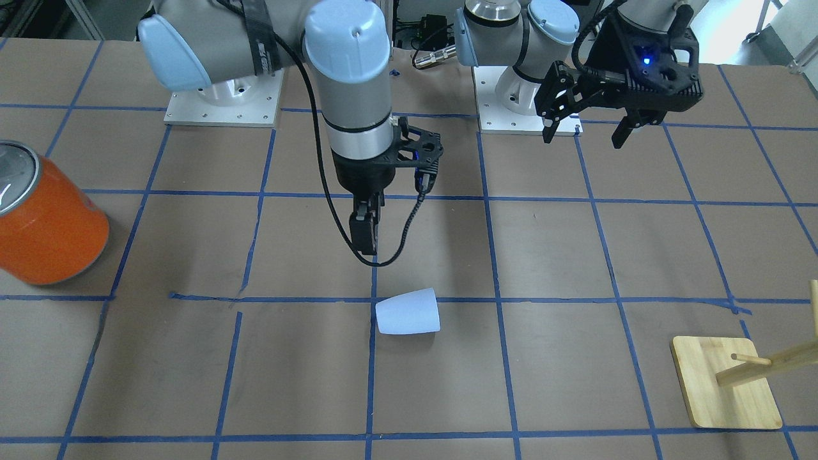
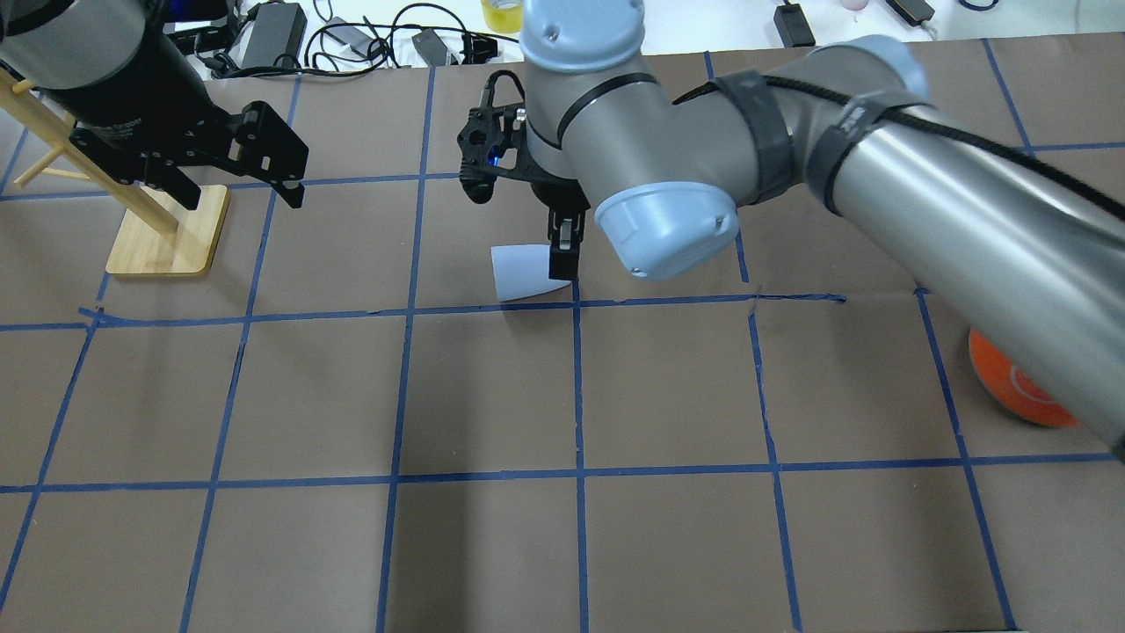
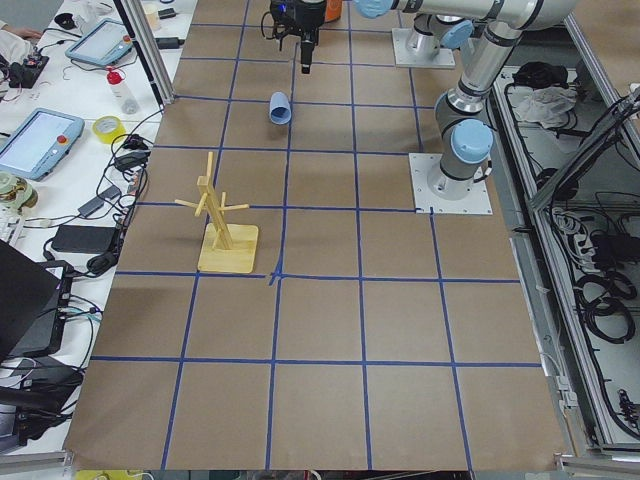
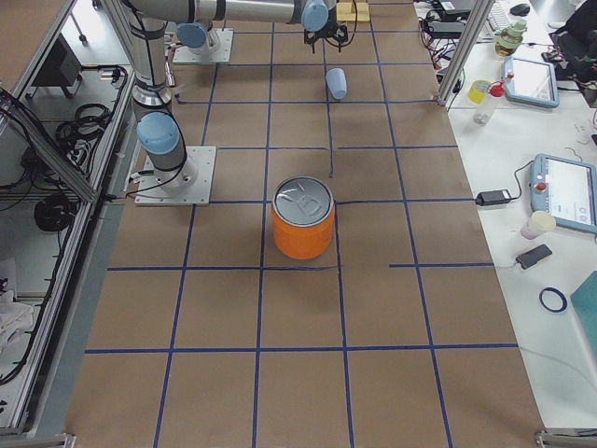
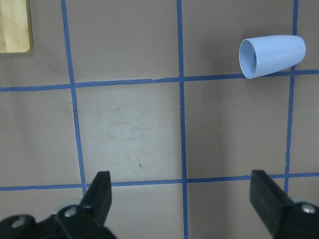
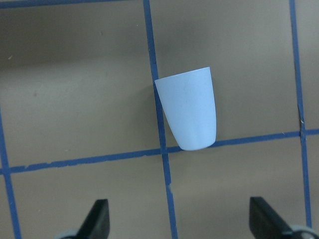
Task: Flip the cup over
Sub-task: 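Lay the cup on its side and open the right gripper, then raise the right gripper away while the left gripper reaches toward the lying cup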
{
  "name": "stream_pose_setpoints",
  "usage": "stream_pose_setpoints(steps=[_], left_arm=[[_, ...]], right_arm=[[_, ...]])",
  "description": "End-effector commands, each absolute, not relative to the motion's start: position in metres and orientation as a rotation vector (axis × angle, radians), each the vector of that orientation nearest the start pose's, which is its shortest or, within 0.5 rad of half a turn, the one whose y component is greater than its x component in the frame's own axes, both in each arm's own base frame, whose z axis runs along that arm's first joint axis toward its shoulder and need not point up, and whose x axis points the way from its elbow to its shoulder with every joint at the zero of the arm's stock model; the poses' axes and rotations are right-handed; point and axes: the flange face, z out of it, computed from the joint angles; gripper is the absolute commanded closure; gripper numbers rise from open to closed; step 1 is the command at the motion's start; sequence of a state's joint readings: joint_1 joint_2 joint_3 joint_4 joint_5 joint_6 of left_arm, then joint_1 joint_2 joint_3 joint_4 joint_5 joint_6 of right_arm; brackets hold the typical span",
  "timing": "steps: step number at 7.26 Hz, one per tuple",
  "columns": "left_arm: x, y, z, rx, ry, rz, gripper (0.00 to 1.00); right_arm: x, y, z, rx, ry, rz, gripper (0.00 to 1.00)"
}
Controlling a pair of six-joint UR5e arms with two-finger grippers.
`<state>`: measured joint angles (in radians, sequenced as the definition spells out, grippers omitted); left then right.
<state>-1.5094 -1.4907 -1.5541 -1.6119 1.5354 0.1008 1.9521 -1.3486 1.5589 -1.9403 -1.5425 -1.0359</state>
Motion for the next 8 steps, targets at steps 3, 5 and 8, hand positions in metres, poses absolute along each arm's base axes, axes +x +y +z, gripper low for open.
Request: stream_pose_setpoints(steps=[3,5,8], left_arm=[[-0.106,-0.491,0.484,0.018,3.341,0.017,0.0],[-0.099,-0.521,0.433,-0.046,3.508,0.095,0.0],[-0.081,-0.557,0.344,-0.163,3.751,0.111,0.0]], right_arm=[[0.232,-0.447,0.518,-1.375,2.818,-0.182,0.0],[0.207,-0.452,0.528,-0.959,2.978,-0.213,0.0],[0.204,-0.444,0.542,-0.272,3.065,-0.244,0.0]])
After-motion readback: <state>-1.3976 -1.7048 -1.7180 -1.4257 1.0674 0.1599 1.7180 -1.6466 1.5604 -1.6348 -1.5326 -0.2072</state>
